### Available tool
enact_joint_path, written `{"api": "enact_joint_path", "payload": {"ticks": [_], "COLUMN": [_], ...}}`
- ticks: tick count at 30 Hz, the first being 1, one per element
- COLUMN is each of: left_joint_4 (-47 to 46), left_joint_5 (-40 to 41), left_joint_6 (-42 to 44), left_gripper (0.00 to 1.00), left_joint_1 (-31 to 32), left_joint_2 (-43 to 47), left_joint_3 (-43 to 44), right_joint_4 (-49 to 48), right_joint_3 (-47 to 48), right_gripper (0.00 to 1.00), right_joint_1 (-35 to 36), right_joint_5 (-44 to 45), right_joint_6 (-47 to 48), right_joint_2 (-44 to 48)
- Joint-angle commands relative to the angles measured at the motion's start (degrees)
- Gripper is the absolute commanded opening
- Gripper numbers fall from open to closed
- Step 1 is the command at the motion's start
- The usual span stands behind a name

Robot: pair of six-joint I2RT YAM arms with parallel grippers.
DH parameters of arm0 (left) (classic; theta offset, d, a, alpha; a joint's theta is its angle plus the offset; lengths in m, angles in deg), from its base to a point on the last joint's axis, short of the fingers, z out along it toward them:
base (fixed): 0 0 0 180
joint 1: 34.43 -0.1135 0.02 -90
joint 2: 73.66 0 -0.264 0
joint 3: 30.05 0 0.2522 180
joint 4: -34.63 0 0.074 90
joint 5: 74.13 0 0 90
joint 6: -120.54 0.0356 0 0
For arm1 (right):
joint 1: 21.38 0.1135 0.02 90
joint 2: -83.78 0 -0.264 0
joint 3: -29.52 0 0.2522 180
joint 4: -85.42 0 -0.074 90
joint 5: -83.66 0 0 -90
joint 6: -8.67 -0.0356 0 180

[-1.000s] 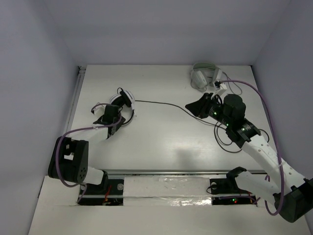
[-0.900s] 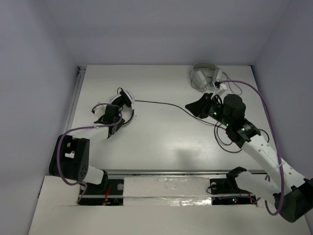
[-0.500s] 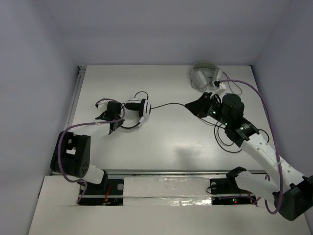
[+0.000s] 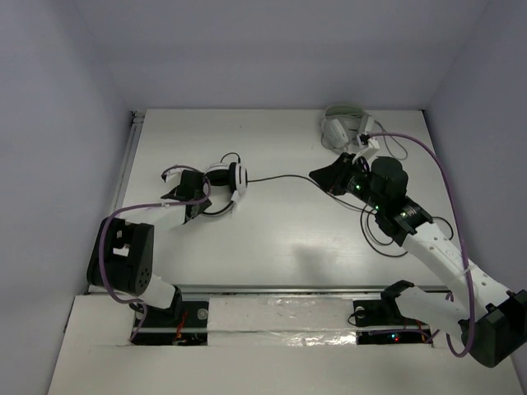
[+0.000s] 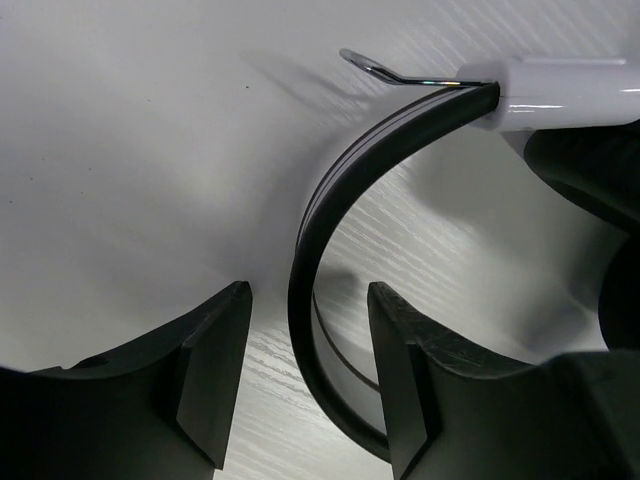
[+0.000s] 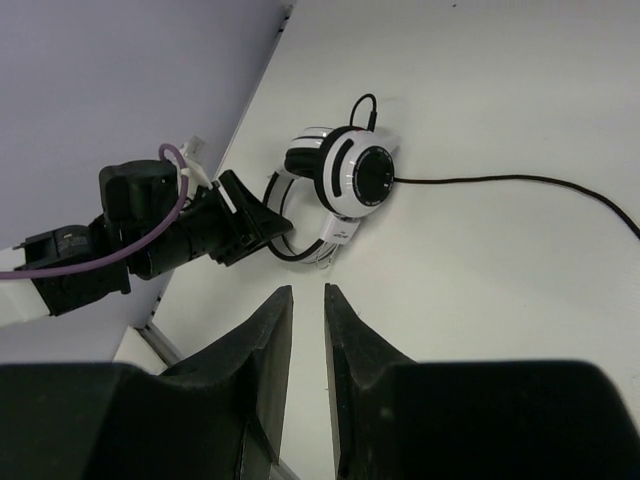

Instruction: Wrap the headphones

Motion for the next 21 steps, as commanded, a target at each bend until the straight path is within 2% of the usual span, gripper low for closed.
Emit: {"api": "enact_joint_path", "payload": {"ticks": [1,4,8,11,12,13,16,18,20,21], "left_joint_4": [-1.58,-1.49,-1.58,-1.84,-1.93,-2.1,-2.02,-1.67,-0.1,1.57], "left_joint_5": [-0.5,-1.03,-0.51,0.28,0.11,-0.67,-2.95,-5.24,-11.9,-14.28], "left_joint_6": [0.54,0.71,1.24,1.42,1.42,1.42,1.77,2.82,4.31,6.14], "left_gripper": [0.48,0.45,0.34,0.2,0.13,0.0,0.0,0.0,0.0,0.0], "left_joint_1": [0.26,0.26,0.26,0.26,0.26,0.26,0.26,0.26,0.26,0.26], "left_joint_2": [0.24,-1.69,-4.41,-5.82,-6.35,-6.27,-4.34,0.29,4.0,6.89], "left_joint_3": [-1.07,0.94,3.4,3.15,3.06,2.97,2.88,3.67,6.64,8.23], "right_joint_4": [-3.96,-4.31,-4.58,-5.1,-5.37,-5.54,-5.81,-5.72,-6.68,-7.73], "right_joint_3": [1.04,0.78,0.42,-0.19,-0.28,-0.54,-0.46,-0.72,-1.5,-2.47], "right_gripper": [0.25,0.25,0.25,0.25,0.25,0.25,0.23,0.14,0.0,0.0], "right_joint_1": [0.51,0.51,0.51,0.51,0.51,0.51,0.51,0.51,0.51,0.51], "right_joint_5": [0.7,0.26,-0.36,-0.1,-0.1,-0.27,-0.62,-0.54,-0.1,-0.01], "right_joint_6": [-0.11,0.06,0.41,0.59,0.5,0.5,0.77,1.55,2.43,3.31], "right_joint_2": [0.32,0.23,0.67,1.46,1.46,1.46,1.11,0.85,1.29,1.81]}}
